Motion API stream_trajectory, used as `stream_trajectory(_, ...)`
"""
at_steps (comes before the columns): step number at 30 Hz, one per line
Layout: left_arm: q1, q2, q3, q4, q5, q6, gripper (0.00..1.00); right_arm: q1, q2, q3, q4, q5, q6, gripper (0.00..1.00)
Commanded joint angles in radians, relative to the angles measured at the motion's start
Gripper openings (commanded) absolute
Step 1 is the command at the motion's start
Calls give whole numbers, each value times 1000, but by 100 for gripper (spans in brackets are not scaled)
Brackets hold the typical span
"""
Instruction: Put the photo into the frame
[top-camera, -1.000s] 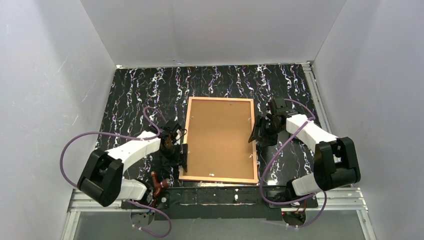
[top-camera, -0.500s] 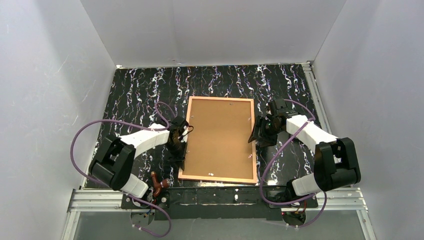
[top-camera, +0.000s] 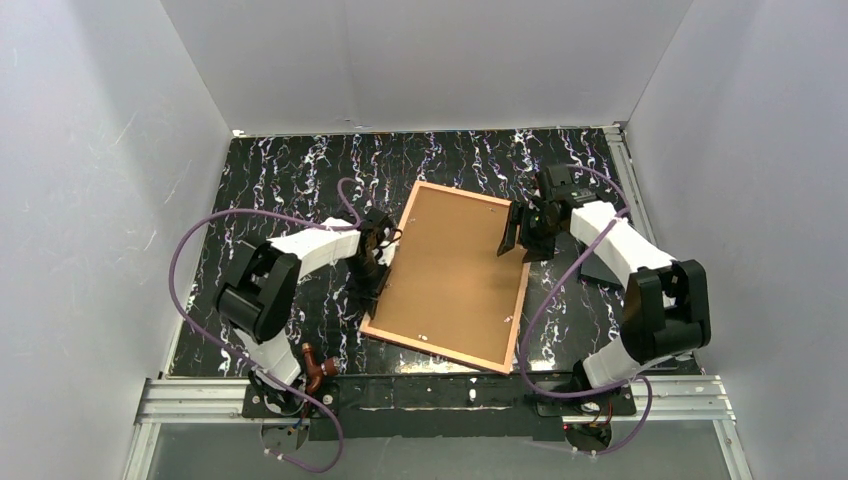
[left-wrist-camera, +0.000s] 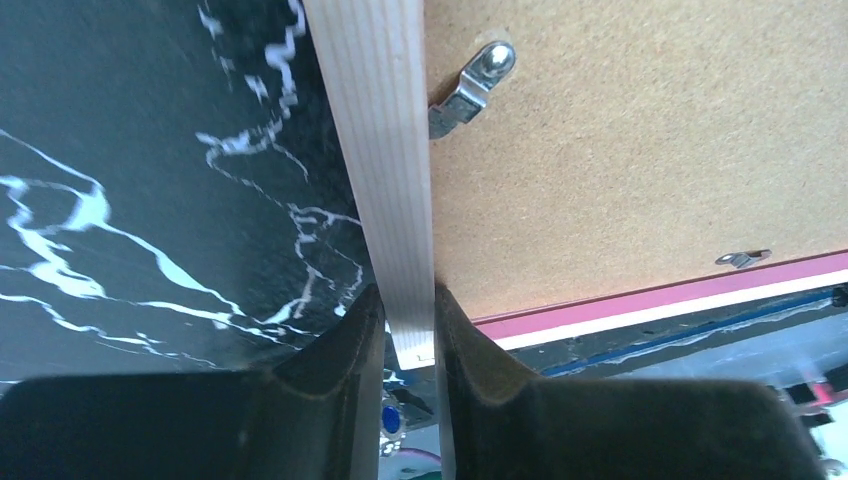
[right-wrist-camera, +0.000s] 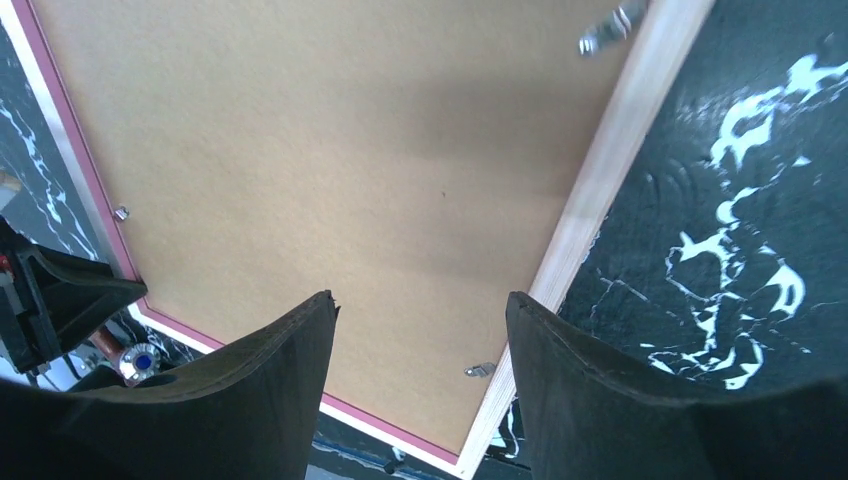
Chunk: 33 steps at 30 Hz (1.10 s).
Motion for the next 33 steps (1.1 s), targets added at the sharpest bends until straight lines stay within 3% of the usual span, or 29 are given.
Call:
stream_trajectory(1, 1, 49, 88, -151, -45, 199, 0, -25, 58, 125, -64, 54, -58, 71)
stream_trajectory(7, 2, 143, 247, -202, -197, 322, 0, -55, 146, 262, -112, 85, -94, 71)
stream_trajectory(9, 2, 180, 313, -236, -312, 309, 11, -56, 160, 281, -121, 83, -97, 71)
stream_trajectory(11, 2, 201, 360, -268, -442, 273, 31, -56, 155, 276, -116, 74, -95, 71)
stream_trajectory(12, 2, 195, 366, -269, -473, 256, 58, -56, 150, 269, -113, 72, -93, 71)
stream_trajectory(13, 2, 179, 359, -251, -518, 239, 93, -56, 144, 260, -110, 68, -91, 71)
stream_trajectory(14, 2, 155, 346, -232, -546, 224, 97, -57, 135, 249, -105, 62, -89, 71)
stream_trajectory(20, 2, -79, 216, -147, -555, 71, 98, -56, 54, 148, -68, 25, -64, 71)
stream_trajectory(25, 7, -339, 23, -93, -482, -182, 98, -56, -21, 43, -29, -14, -35, 71)
stream_trajectory(27, 15, -425, -36, -115, -431, -296, 98, -55, -47, 7, -16, -23, -26, 71)
stream_trajectory(33, 30, -481, -166, -132, -205, -559, 98, -56, -99, -78, 13, -42, -6, 71)
